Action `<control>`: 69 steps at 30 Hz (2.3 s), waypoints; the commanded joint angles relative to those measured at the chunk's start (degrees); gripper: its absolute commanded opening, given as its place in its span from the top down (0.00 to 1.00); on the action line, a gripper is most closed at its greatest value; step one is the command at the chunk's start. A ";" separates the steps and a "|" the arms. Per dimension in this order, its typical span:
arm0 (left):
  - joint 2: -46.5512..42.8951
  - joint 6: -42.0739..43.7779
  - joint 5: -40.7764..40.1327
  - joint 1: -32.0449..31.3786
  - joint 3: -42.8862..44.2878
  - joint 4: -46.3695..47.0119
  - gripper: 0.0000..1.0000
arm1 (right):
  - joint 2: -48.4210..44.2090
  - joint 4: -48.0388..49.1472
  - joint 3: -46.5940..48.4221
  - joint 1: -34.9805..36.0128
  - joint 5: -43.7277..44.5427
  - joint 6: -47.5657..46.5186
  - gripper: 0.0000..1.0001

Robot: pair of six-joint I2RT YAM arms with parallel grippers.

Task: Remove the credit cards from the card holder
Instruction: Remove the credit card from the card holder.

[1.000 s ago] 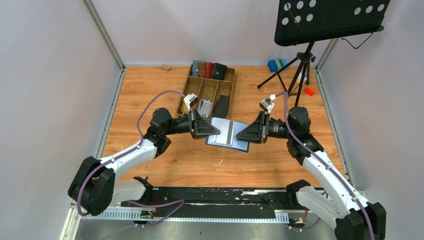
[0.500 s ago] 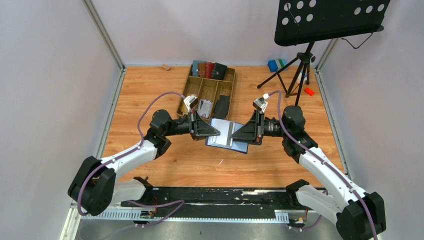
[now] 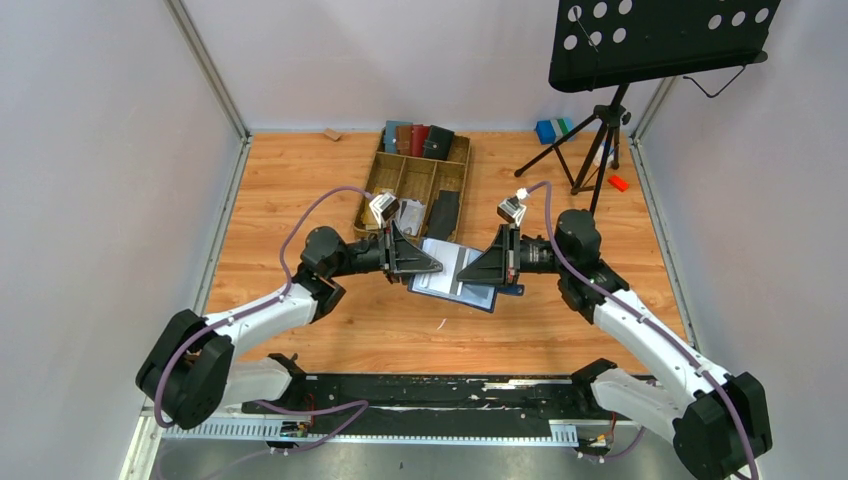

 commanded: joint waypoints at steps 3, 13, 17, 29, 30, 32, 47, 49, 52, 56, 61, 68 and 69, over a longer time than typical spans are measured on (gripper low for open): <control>1.46 -5.38 -1.87 -1.07 -1.88 12.31 0.59 | -1.51 0.39 1.22 0.63 2.10 -0.55 1.00; 5.06 -13.06 -2.96 0.07 -3.50 25.23 0.68 | -2.57 -3.91 0.25 -0.02 2.15 -2.70 1.00; 4.98 -13.75 -2.84 0.80 -3.97 26.03 0.68 | -3.56 -4.57 -0.27 -1.06 1.77 -2.85 1.00; 5.54 -13.46 -1.75 1.07 -3.96 25.72 1.00 | -3.62 -4.44 -0.03 -1.53 1.52 -2.80 1.00; 5.58 -13.67 -1.86 1.16 -4.12 25.94 1.00 | -3.66 -4.57 -0.22 -1.49 1.51 -2.87 1.00; 5.69 -14.24 -1.87 1.42 -4.31 26.82 1.00 | -3.86 -4.73 -0.72 -1.64 1.59 -2.82 1.00; 8.48 -18.79 -1.82 2.98 -4.86 33.83 1.00 | -5.69 -5.75 -2.22 -2.61 1.36 -3.41 1.00; 8.92 -19.39 -1.84 3.20 -4.86 34.72 1.00 | -5.86 -6.10 -2.27 -2.80 1.19 -3.58 1.00; 10.07 -20.91 -2.11 3.38 -4.78 37.21 1.00 | -6.29 -6.72 -2.40 -3.09 0.91 -3.67 1.00; 11.42 -22.73 -2.21 3.47 -4.53 40.27 1.00 | -6.83 -7.26 -2.71 -3.41 0.79 -3.77 1.00; 11.36 -23.00 -2.19 3.61 -4.83 40.72 1.00 | -7.30 -7.85 -2.84 -3.85 0.31 -3.99 1.00; 10.64 -23.09 -2.17 4.00 -5.41 40.45 1.00 | -8.67 -8.66 -3.52 -4.29 0.09 -3.89 1.00; 10.58 -23.02 -2.10 4.01 -5.32 40.30 1.00 | -8.75 -8.41 -3.54 -4.30 0.16 -3.77 1.00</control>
